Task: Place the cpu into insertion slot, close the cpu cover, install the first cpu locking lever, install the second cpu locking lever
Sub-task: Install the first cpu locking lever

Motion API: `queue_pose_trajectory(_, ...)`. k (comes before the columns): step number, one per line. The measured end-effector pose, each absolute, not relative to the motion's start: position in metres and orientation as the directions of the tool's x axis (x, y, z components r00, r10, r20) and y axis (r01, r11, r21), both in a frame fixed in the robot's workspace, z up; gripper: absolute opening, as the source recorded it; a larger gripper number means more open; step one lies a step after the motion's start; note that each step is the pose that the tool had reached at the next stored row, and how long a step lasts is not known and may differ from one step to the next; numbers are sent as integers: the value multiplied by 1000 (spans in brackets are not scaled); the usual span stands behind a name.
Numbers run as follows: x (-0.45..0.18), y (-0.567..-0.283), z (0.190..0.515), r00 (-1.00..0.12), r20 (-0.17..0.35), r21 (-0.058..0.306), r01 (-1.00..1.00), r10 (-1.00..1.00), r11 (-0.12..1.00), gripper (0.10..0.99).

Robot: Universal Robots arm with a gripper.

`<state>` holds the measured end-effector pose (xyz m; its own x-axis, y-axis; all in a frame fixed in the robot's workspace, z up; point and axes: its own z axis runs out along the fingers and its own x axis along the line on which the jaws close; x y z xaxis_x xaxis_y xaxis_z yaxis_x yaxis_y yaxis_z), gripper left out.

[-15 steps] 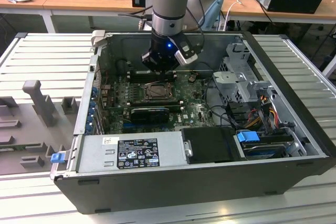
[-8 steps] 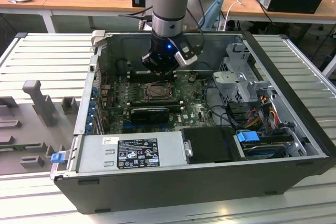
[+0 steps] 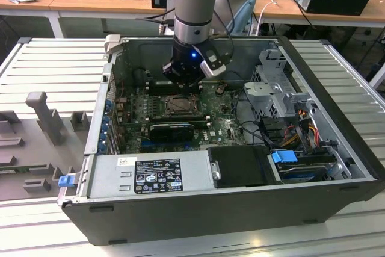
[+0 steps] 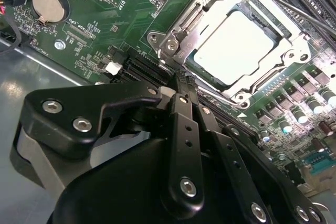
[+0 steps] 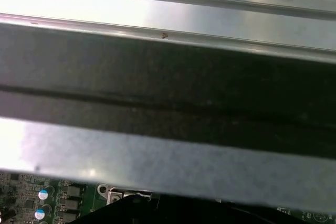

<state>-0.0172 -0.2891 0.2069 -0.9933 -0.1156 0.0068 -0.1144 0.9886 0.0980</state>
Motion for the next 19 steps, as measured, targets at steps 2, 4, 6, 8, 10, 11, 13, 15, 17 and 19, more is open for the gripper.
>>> queue_pose_trajectory(2,-17,-289,206,-993,7,95,-114,-115,989,106)
queue_pose_trajectory(4,-17,-289,205,-993,7,94,-113,-115,989,106)
queue_pose_trajectory(6,-17,-289,204,-993,7,93,-113,-114,989,106)
queue_pose_trajectory(8,-17,-289,204,-993,8,92,-113,-114,989,106)
queue_pose_trajectory(10,-17,-289,203,-993,8,91,-113,-114,989,106)
queue_pose_trajectory(11,-17,-289,203,-993,8,91,-113,-114,989,106)
queue_pose_trajectory(13,-17,-289,201,-993,7,93,-113,-114,989,106)
queue_pose_trajectory(15,-17,-289,201,-993,8,91,-113,-114,989,106)
queue_pose_trajectory(17,-17,-289,201,-993,8,91,-113,-114,989,106)
queue_pose_trajectory(19,-17,-289,201,-993,8,92,-113,-114,989,106)
